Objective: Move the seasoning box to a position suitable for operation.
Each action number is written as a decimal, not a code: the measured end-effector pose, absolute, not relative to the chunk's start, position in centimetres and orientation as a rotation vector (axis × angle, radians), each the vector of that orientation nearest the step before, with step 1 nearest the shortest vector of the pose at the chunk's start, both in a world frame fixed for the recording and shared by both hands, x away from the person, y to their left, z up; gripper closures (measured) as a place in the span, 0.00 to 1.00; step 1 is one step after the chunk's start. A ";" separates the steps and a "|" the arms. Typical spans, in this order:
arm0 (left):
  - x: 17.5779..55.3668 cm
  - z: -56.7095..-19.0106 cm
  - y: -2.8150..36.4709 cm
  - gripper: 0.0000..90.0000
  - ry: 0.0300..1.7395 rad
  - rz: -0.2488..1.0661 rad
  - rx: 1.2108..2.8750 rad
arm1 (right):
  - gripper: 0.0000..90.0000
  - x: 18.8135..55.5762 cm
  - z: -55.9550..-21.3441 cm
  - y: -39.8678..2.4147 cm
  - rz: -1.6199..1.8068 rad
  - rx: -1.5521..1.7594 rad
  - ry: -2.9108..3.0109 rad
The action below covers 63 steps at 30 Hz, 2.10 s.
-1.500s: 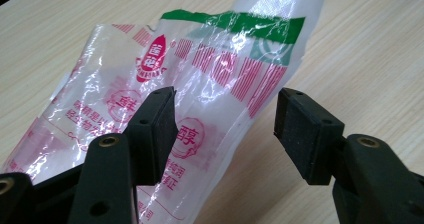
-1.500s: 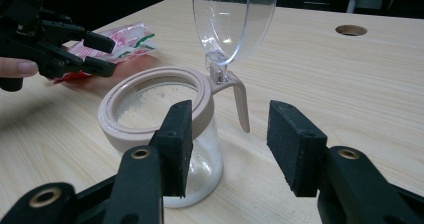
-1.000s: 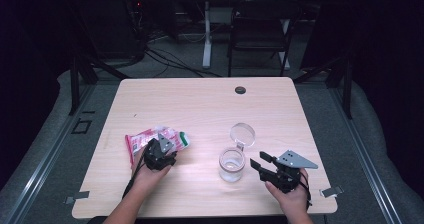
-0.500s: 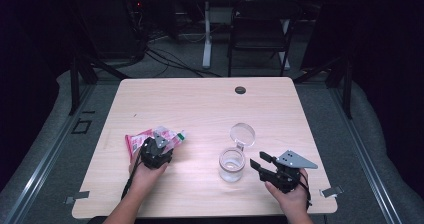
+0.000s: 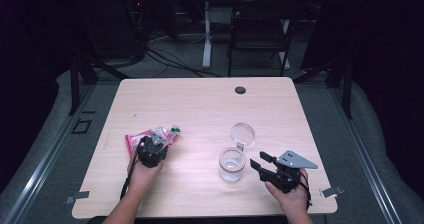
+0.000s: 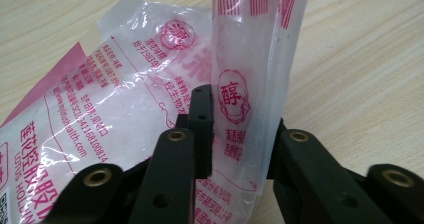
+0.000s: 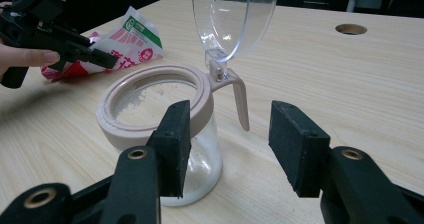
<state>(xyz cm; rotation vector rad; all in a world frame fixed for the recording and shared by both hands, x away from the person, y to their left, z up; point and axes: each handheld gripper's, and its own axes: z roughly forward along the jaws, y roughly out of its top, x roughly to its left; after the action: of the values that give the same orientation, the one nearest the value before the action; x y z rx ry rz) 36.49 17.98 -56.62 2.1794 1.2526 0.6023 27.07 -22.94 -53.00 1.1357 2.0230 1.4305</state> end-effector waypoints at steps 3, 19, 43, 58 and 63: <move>36.6 -56.5 18.4 0.91 1.265 0.563 2.152 | 0.57 27.1 -53.0 -22.9 1.431 1.137 2.020; 36.8 -56.1 19.3 0.98 1.291 0.490 2.104 | 0.57 27.1 -53.1 -22.9 1.432 1.137 2.023; 35.4 -53.8 21.8 0.99 1.302 0.451 1.957 | 0.56 27.2 -53.0 -22.9 1.435 1.137 2.020; 34.2 -51.8 24.0 0.99 1.305 0.502 1.862 | 0.56 27.2 -53.0 -23.1 1.438 1.145 2.011; 33.9 -51.1 24.6 0.99 1.310 0.540 1.830 | 0.56 27.2 -53.0 -23.0 1.439 1.145 2.011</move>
<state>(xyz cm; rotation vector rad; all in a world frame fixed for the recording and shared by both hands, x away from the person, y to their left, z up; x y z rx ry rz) 33.92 24.57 -51.11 1.8304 1.3103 0.5395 27.24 -23.03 -53.03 1.1447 2.0109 1.4393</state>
